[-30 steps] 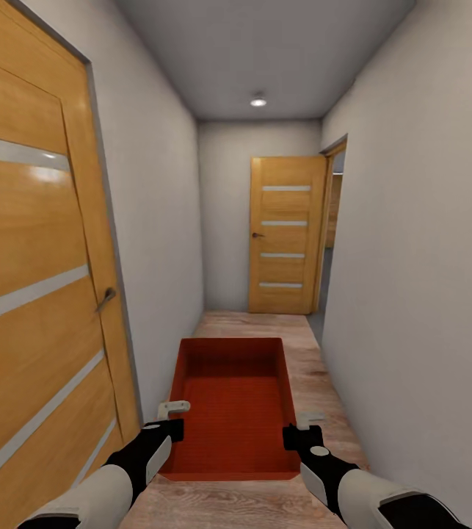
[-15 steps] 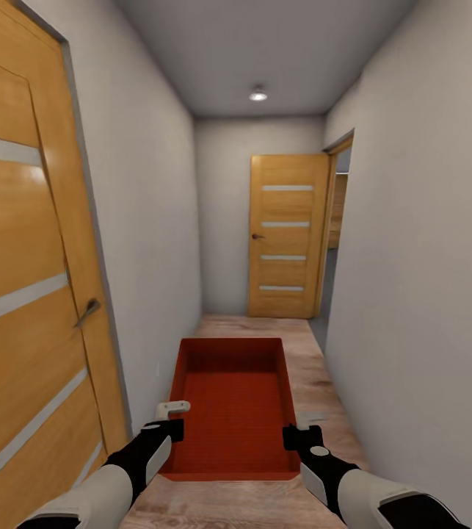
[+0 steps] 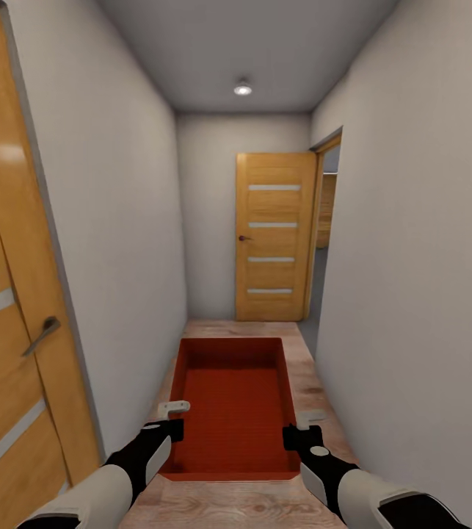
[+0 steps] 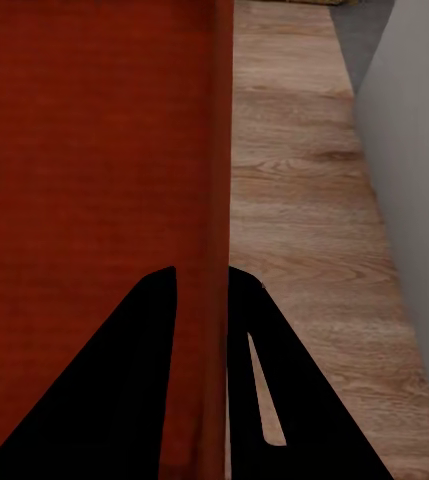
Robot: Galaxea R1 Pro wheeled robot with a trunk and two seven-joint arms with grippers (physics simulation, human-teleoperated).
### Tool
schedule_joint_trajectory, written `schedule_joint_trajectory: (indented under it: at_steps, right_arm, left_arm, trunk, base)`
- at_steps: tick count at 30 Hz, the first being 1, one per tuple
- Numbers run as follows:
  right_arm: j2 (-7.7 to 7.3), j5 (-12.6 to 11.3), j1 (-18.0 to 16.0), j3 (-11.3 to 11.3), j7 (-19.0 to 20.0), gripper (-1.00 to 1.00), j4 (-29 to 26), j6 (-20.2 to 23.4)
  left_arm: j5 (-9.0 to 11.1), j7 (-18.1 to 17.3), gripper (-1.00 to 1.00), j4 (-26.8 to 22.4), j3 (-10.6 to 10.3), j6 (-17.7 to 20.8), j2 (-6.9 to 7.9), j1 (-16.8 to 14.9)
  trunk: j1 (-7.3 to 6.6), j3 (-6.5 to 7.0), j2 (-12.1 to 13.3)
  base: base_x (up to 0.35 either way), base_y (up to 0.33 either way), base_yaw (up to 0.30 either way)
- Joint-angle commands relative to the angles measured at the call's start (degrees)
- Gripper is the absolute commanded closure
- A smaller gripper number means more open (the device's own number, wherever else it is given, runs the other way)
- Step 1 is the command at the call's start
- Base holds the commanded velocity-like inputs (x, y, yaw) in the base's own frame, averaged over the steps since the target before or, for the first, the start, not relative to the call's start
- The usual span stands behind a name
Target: Move the two storage containers from the living room to the garage. In the garage, place one container on the floor and stack the other container on top of it (either order is fine).
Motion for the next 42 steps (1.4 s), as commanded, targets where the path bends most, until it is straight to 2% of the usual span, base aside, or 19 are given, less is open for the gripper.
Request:
schedule_joint_trajectory:
  at_steps: [1, 42]
  right_arm:
    - [0.04, 0.7, 0.0, -2.2, 0.0, 1.00, 0.1, -0.1]
    - [0.07, 0.7, 0.0, -2.2, 0.1, 1.00, 0.1, -0.1]
  left_arm:
    - [-1.1, 3.2, 1.00, -0.3, 1.3, -4.0, 0.77, 0.0]
    - [-1.1, 3.2, 1.00, -0.3, 1.3, -4.0, 0.77, 0.0]
  trunk:
    - [0.05, -0.10, -0.1]
    - [0.05, -0.10, -0.1]
  base:
    - [0.322, 0.000, -0.002]
    - [0.322, 0.000, 0.000]
